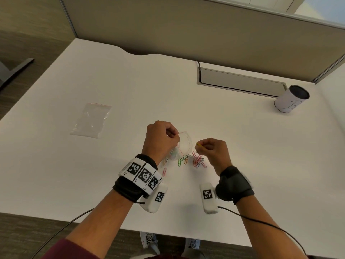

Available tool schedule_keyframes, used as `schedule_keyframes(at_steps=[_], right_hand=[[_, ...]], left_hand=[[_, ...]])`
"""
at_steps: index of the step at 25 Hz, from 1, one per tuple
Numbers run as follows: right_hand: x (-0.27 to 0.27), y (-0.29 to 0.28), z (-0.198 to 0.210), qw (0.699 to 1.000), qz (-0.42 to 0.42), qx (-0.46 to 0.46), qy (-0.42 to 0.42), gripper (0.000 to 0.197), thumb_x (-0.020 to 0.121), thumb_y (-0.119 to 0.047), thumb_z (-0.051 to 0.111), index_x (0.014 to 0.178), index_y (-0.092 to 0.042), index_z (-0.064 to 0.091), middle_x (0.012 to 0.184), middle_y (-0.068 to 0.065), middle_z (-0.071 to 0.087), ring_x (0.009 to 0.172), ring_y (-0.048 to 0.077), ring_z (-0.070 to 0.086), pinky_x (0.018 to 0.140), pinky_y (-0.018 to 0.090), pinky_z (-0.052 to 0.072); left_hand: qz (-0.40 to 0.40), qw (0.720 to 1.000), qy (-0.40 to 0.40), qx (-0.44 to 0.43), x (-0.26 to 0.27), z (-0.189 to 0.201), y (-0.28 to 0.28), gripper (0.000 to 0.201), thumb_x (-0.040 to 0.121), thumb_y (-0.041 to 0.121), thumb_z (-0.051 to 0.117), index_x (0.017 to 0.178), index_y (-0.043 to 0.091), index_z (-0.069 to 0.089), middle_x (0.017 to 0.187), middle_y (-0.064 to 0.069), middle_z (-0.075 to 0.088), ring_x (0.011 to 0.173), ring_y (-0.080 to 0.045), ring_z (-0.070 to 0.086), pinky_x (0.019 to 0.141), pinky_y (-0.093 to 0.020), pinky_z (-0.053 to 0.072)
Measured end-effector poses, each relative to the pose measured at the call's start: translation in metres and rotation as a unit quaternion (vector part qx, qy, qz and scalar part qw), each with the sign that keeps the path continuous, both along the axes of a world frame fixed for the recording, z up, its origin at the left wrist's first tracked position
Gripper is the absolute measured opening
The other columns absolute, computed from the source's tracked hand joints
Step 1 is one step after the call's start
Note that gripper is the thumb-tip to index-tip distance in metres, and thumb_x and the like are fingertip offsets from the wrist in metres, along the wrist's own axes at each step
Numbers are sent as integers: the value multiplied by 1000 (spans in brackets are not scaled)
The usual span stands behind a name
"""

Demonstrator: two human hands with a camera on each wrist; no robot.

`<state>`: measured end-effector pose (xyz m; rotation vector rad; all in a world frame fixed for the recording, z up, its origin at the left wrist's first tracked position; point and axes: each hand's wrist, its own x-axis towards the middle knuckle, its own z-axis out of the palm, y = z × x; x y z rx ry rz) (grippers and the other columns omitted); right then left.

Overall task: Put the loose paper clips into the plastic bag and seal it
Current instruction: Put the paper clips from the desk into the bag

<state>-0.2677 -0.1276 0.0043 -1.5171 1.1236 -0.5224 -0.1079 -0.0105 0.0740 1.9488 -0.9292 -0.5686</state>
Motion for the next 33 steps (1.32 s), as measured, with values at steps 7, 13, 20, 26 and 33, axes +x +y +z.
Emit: schedule_keyframes(at_steps=[7, 13, 20, 26, 33], right_hand=[[19, 16, 69, 995, 91, -22, -16, 17, 77, -6, 76, 92, 3, 71, 79, 17, 74, 70, 22, 73, 72, 30, 61], [41, 21, 69, 971, 171, -121, 117, 21, 90, -9, 61, 108, -5, 70, 101, 13, 74, 91, 21, 71, 87, 39, 59], [40, 41, 71, 976, 133, -166, 35, 13, 91, -9, 57, 98, -13, 67, 97, -2, 72, 91, 5, 68, 80, 21, 57], [8, 75, 42, 973, 88, -215, 10, 7, 82, -24, 73, 80, -19, 69, 74, -5, 69, 65, 10, 59, 56, 18, 43], [46, 103, -34, 897, 348, -196, 191, 15, 79, -30, 73, 90, -19, 72, 90, 3, 62, 85, 13, 43, 70, 25, 32]], left_hand=[[-3, 1000, 0, 9, -6, 2, -3, 5, 80, 10, 74, 84, 6, 74, 74, -9, 74, 66, -19, 71, 75, -35, 62], [4, 1000, -4, 3, -1, 3, 1, 8, 80, 10, 74, 87, 4, 74, 77, -11, 74, 68, -20, 72, 76, -36, 62], [24, 1000, -5, -8, 12, 4, 8, 3, 79, 7, 74, 82, 7, 73, 75, -9, 74, 67, -19, 72, 73, -36, 63], [62, 997, -26, -38, 33, 11, 21, 3, 78, 6, 74, 78, 8, 73, 70, -7, 74, 61, -16, 72, 68, -31, 62], [82, 995, -34, -42, 40, 11, 29, 2, 78, 8, 74, 78, 9, 73, 68, -7, 73, 60, -14, 71, 66, -22, 59]])
